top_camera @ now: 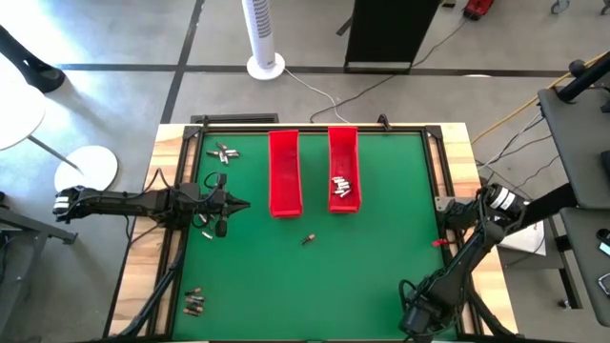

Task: Sort batteries
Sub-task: Adjust the silver batteries

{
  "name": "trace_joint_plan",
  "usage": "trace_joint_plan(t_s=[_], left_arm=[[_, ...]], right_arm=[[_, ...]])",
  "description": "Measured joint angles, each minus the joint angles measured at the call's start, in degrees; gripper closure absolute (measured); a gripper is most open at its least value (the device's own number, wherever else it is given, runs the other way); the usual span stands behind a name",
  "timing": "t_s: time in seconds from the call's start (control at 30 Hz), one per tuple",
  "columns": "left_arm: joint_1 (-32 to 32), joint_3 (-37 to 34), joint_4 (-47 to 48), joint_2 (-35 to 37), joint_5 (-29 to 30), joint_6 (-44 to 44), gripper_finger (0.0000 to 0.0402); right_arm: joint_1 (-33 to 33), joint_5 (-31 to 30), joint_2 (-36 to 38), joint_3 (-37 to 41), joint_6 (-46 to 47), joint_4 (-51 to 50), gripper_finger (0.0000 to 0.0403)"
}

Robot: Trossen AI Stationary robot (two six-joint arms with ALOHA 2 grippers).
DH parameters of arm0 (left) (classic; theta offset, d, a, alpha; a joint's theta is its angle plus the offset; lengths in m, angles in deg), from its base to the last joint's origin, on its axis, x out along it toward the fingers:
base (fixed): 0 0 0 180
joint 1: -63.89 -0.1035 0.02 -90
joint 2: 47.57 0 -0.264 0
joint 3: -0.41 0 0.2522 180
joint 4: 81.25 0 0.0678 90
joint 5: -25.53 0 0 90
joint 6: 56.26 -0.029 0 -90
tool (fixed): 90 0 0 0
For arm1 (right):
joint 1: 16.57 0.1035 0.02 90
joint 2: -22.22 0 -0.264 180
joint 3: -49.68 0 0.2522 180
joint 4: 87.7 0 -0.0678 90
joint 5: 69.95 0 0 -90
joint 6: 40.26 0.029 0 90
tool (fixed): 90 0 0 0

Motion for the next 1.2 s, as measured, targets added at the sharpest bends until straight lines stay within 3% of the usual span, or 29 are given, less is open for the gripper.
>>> trace_joint_plan(t_s=[0.17, 0.33, 0.6, 1.2], left_arm=[[0.0, 0.0, 0.0, 0.0, 0.0, 0.0, 0.0402], [0.0, 0.0, 0.0, 0.0, 0.0, 0.0, 0.0402], [0.0, 0.0, 0.0, 0.0, 0.0, 0.0, 0.0402], [0.0, 0.0, 0.0, 0.0, 0.0, 0.0, 0.0402]], right_arm=[[0.0, -0.1, 0.0, 0.6, -0.6, 0.0, 0.0388], [-0.4, -0.5, -1.7, 1.4, -2.1, 0.0, 0.0391], [-0.4, 6.6, -5.7, 1.3, -4.6, 1.5, 0.0390], [0.5, 4.4, -6.3, 3.3, -9.1, 0.2, 0.0390]])
